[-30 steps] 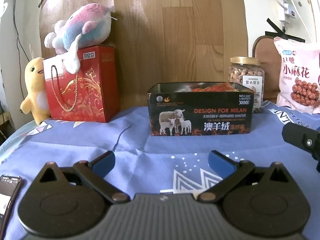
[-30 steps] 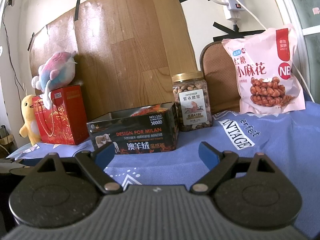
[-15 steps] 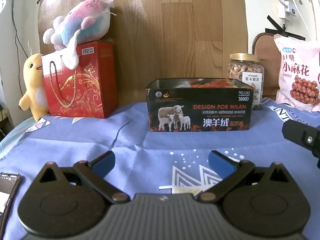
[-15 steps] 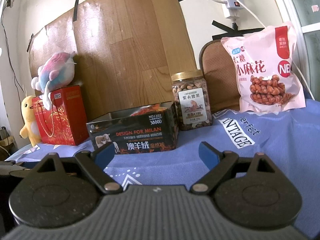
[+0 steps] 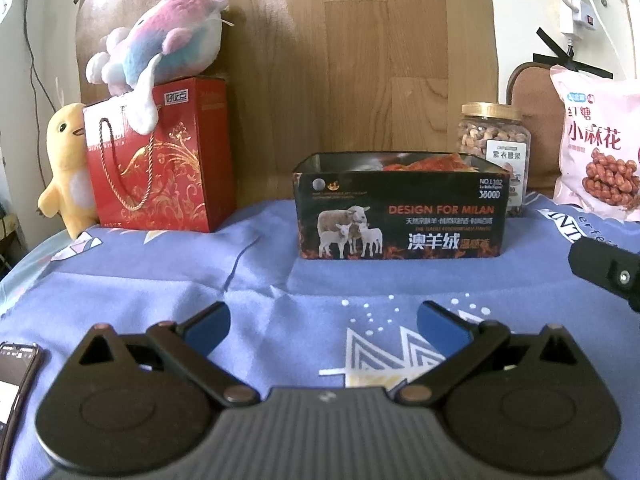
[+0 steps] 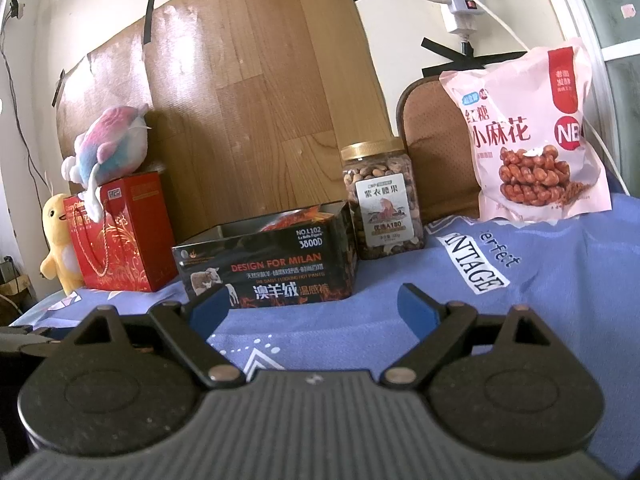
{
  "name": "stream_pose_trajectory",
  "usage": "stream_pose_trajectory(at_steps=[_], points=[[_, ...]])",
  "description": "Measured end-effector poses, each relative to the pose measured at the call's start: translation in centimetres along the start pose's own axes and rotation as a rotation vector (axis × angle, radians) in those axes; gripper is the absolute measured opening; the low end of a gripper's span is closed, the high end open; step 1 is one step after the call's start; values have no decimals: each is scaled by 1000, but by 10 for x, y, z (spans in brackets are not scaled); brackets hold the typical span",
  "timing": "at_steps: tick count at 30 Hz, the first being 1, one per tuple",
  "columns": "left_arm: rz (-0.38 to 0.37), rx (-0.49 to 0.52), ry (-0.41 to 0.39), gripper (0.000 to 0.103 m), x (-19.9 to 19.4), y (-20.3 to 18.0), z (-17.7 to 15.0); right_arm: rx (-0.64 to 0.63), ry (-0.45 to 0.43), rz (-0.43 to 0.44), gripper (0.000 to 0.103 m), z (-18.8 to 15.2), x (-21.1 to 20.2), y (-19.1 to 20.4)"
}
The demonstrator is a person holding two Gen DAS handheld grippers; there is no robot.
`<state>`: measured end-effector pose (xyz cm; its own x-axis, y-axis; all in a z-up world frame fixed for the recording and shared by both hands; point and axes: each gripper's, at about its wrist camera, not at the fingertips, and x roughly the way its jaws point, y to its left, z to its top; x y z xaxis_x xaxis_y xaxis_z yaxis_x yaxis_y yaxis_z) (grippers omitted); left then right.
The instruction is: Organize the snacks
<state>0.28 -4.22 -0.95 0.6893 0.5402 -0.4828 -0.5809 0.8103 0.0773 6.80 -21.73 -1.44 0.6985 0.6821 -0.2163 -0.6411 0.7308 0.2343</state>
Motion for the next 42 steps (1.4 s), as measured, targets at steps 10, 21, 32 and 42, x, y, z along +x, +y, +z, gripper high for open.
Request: stream_pose_trajectory(at_steps=[10, 21, 32, 42], points=[[-2, 7, 2, 103, 0, -1, 0, 1, 0, 0, 93, 0, -1, 1], [-9, 13, 4, 103, -1, -1, 0, 3, 1, 0, 93, -1, -1, 2], [-4, 25, 5, 103, 0, -3, 0, 5, 1, -1, 93, 0, -1, 1], [-3, 22, 10, 103, 1, -2, 0, 6, 2, -2, 93, 0, -1, 1]])
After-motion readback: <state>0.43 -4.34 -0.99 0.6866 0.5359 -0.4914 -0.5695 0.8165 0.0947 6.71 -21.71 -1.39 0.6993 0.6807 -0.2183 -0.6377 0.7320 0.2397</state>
